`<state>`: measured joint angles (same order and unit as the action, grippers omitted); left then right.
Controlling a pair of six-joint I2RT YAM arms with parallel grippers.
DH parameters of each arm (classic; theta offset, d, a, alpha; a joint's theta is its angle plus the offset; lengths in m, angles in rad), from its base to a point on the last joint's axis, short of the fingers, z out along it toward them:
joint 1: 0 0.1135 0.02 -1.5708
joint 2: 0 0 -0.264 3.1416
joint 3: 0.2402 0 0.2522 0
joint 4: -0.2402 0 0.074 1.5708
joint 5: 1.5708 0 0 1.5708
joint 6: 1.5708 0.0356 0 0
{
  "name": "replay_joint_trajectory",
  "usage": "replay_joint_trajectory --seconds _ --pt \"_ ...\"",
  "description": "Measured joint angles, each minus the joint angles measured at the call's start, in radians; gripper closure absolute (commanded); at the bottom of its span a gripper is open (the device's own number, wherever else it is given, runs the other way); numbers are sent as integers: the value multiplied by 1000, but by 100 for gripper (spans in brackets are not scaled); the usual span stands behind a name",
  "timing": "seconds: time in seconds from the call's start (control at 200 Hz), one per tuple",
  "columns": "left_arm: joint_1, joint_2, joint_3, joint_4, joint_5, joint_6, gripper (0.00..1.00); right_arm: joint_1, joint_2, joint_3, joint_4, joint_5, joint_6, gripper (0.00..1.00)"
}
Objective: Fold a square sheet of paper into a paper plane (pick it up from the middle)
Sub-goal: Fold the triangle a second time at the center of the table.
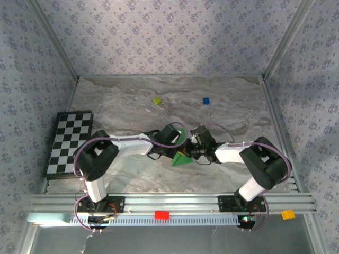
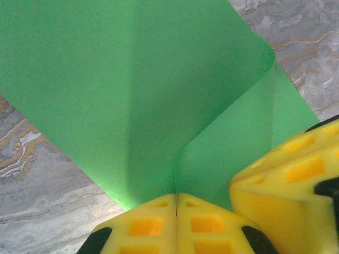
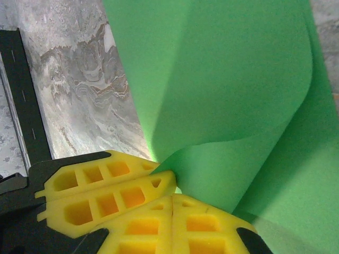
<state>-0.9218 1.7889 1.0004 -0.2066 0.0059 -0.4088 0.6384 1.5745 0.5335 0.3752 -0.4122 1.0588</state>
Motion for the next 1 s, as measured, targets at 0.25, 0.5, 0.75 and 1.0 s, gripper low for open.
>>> replay_joint_trajectory --seconds 0.25,0.5,0.75,1.0 --pt "0 1 0 1 0 0 100 -5 40 -31 40 -1 5 100" --pt "0 1 0 1 0 0 100 -13 35 -31 37 -14 8 100" --pt "0 1 0 1 0 0 100 -66 -3 5 -11 -26 -4 100" --pt "0 4 1 0 0 1 100 -87 53 47 -64 -21 -3 100"
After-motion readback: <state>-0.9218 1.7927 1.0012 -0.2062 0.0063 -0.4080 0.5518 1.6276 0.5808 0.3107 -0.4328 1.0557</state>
